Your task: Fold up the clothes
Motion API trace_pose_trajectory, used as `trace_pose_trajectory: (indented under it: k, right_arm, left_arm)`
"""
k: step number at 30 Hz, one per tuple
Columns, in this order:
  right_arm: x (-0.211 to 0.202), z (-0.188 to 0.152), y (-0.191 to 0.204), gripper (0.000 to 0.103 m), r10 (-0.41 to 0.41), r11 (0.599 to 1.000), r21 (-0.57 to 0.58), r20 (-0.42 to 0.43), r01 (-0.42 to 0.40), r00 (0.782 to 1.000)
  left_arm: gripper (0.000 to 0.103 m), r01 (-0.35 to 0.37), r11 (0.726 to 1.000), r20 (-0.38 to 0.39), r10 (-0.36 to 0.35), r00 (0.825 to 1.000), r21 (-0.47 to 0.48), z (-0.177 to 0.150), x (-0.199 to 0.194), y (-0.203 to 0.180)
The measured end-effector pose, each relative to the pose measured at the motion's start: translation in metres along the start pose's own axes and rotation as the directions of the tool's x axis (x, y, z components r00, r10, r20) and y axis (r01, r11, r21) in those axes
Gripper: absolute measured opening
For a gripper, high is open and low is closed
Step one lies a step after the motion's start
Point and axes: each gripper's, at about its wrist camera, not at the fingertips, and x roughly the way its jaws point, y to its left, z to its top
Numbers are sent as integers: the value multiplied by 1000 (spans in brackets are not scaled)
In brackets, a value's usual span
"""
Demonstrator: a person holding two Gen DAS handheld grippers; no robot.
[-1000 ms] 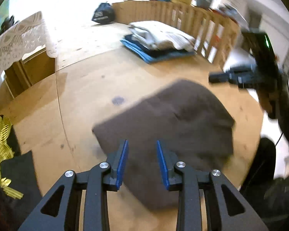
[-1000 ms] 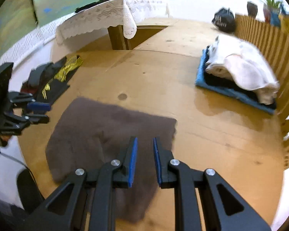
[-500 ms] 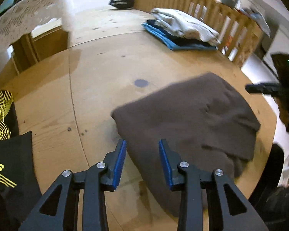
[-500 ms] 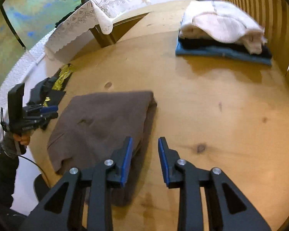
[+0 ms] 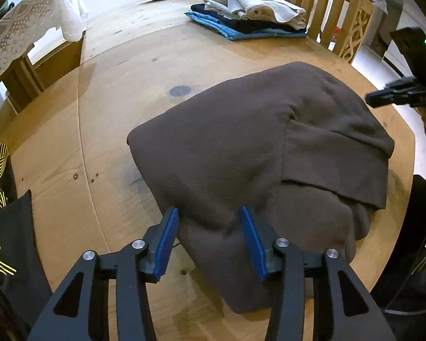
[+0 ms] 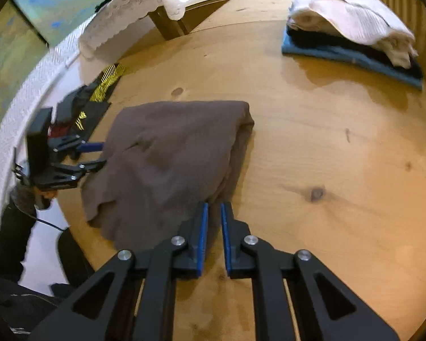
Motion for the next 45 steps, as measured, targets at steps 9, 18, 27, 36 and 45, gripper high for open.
trace_pose_trajectory:
  k: [9, 18, 27, 36, 45]
  right_arm:
    - [26, -22, 17, 18, 4, 1000, -20, -95, -6, 995]
    - [-17, -19, 30, 25, -122, 987, -102, 20, 124, 992]
    - [41, -24, 52, 24, -264, 907, -307, 117, 287, 957]
    - [9, 8, 59, 24, -255, 937, -151, 323, 316, 911]
    - [50, 31, 50, 25, -307, 931, -142, 199, 337, 931]
  left_arm:
    - [45, -12, 1000, -8, 12, 1000, 16, -2, 1, -3]
    - [42, 12, 1000, 33, -12, 999, -8, -4, -19, 8]
    - [42, 41, 999, 127, -39, 991, -13, -6, -44, 4]
    - [39, 4, 1000, 160, -3, 987, -6, -12, -54, 3]
    - [42, 14, 998, 168, -2, 986, -68, 15, -25, 6]
